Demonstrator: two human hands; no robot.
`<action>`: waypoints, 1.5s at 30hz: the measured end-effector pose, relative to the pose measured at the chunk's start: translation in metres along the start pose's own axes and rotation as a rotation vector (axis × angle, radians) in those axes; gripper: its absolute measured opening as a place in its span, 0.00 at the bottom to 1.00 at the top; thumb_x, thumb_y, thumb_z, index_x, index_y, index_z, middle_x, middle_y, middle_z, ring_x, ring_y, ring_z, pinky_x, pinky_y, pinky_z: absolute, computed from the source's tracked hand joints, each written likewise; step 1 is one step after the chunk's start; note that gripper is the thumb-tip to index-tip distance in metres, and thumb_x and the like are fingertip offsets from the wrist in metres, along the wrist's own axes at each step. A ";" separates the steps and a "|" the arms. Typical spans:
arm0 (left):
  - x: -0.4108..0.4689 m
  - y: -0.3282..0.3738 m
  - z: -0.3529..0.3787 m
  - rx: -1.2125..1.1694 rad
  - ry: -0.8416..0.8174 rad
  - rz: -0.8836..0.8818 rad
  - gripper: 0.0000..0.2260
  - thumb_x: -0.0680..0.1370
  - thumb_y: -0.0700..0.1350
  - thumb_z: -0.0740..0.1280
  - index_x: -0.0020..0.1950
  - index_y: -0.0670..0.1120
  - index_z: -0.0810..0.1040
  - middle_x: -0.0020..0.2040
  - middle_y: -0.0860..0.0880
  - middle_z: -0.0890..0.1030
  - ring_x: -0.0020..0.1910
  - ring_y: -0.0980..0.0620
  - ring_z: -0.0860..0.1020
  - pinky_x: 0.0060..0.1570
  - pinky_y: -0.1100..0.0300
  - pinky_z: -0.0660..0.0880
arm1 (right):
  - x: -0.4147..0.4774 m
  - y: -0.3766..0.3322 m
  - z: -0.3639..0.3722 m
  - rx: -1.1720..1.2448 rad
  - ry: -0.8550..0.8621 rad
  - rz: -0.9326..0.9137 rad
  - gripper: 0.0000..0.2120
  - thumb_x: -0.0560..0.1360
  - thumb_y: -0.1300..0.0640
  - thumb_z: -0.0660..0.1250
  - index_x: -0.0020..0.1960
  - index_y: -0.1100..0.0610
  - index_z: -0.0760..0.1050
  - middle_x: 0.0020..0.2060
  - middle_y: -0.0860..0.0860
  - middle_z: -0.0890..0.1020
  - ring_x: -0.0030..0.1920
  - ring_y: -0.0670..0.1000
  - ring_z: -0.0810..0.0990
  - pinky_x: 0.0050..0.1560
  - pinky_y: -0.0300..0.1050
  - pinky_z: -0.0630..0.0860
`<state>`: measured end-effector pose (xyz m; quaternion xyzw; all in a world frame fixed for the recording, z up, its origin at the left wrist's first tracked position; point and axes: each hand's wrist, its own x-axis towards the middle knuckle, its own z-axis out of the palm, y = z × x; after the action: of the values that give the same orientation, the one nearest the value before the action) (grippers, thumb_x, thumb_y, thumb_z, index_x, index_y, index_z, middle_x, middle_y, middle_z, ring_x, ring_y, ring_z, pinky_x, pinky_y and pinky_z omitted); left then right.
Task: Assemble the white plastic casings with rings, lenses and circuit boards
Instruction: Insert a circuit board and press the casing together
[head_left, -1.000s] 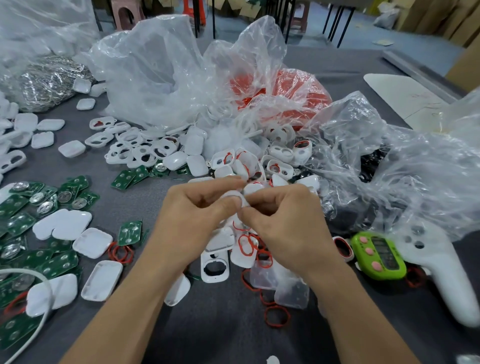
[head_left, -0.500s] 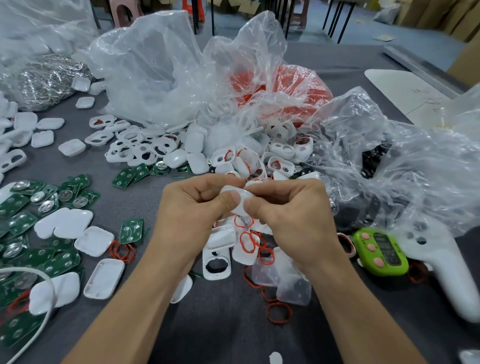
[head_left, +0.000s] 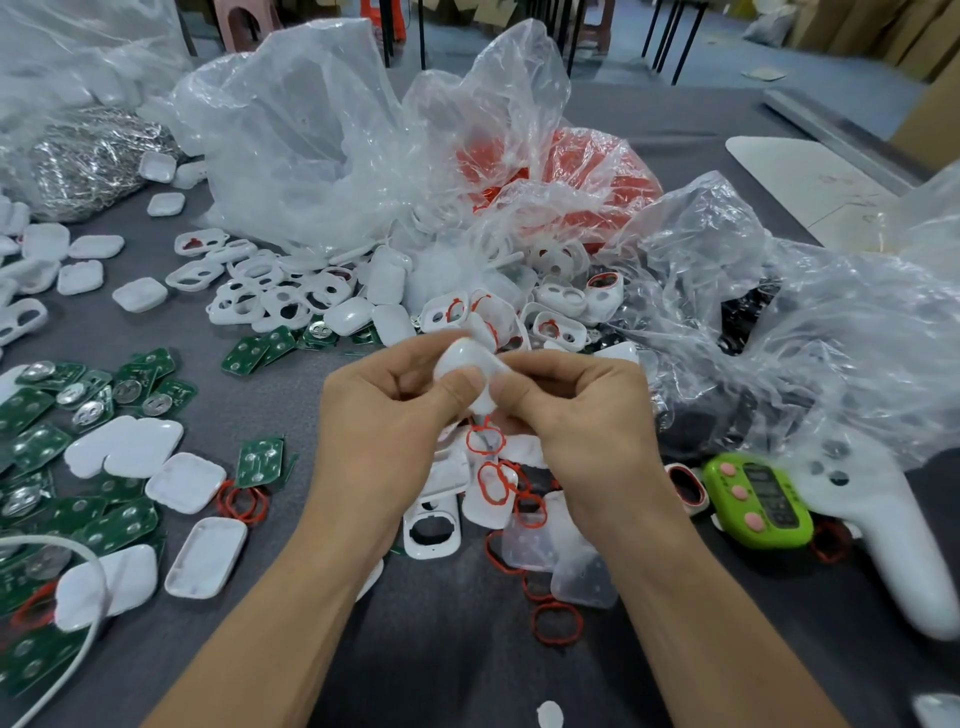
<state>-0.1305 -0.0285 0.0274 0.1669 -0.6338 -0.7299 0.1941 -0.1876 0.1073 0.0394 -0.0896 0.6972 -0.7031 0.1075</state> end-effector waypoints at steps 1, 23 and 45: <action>0.000 0.001 0.000 0.009 0.013 -0.013 0.11 0.75 0.38 0.76 0.56 0.49 0.86 0.43 0.47 0.88 0.43 0.49 0.87 0.43 0.56 0.84 | 0.000 0.000 0.002 0.081 0.020 0.041 0.05 0.73 0.63 0.77 0.43 0.54 0.87 0.35 0.56 0.87 0.32 0.50 0.84 0.37 0.41 0.81; -0.015 0.013 -0.007 0.941 -0.076 0.506 0.13 0.81 0.59 0.61 0.39 0.55 0.67 0.33 0.58 0.69 0.37 0.57 0.69 0.35 0.60 0.63 | 0.004 -0.009 -0.018 0.137 -0.279 0.114 0.04 0.78 0.68 0.68 0.52 0.64 0.81 0.47 0.61 0.86 0.47 0.58 0.85 0.53 0.54 0.84; -0.009 -0.009 0.003 0.976 0.090 0.860 0.05 0.73 0.43 0.77 0.45 0.48 0.83 0.38 0.55 0.79 0.40 0.51 0.76 0.37 0.57 0.73 | 0.003 -0.003 0.001 0.507 -0.175 0.361 0.14 0.77 0.73 0.63 0.59 0.63 0.81 0.48 0.61 0.84 0.47 0.57 0.81 0.56 0.52 0.79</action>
<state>-0.1249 -0.0209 0.0188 -0.0023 -0.8940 -0.2077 0.3970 -0.1903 0.1056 0.0423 0.0048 0.4926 -0.8136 0.3089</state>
